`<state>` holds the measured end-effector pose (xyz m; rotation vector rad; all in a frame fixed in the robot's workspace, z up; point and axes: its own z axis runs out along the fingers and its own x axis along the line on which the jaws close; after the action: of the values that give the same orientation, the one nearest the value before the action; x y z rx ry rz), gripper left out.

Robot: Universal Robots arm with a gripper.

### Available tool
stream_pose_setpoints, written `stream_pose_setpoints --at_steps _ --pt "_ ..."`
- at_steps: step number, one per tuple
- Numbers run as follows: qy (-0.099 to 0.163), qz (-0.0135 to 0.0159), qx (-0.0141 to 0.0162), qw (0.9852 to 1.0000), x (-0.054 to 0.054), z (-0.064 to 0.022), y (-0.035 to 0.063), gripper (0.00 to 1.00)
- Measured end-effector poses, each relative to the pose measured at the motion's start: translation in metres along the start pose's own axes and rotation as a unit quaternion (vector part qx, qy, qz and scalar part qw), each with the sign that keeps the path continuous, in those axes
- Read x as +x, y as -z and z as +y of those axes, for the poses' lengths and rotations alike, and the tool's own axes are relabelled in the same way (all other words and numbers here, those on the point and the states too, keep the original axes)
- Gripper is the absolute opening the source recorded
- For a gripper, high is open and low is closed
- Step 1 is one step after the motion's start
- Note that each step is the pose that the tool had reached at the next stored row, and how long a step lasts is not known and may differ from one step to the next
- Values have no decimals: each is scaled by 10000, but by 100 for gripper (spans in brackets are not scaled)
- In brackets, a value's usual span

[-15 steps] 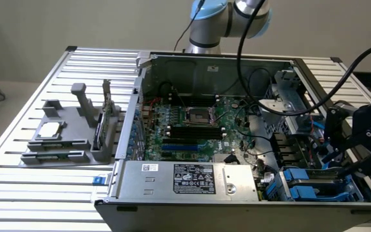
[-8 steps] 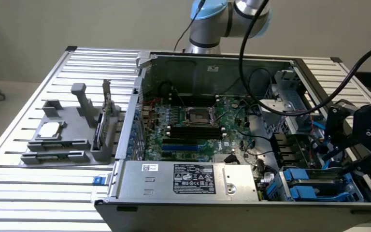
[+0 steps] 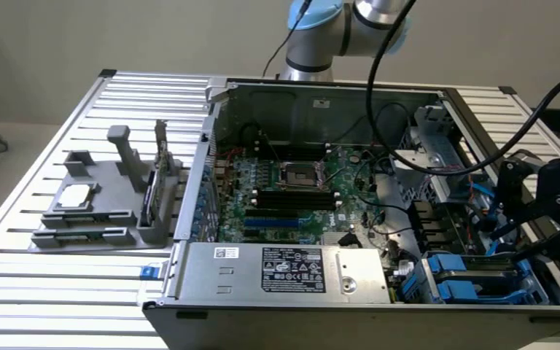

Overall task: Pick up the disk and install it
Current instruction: 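Insert the first disk wire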

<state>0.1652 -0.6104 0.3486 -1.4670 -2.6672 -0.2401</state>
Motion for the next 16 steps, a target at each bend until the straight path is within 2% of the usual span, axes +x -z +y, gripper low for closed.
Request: stream_pose_setpoints --at_steps 4,12,14,16 --pt "-12 9 -8 10000 -3 36 -30 35" --pt "-33 6 -11 10000 48 124 -99 35" --pt "-44 1 -11 10000 55 156 -103 35" --pt "-53 -19 0 10000 53 190 -106 35"
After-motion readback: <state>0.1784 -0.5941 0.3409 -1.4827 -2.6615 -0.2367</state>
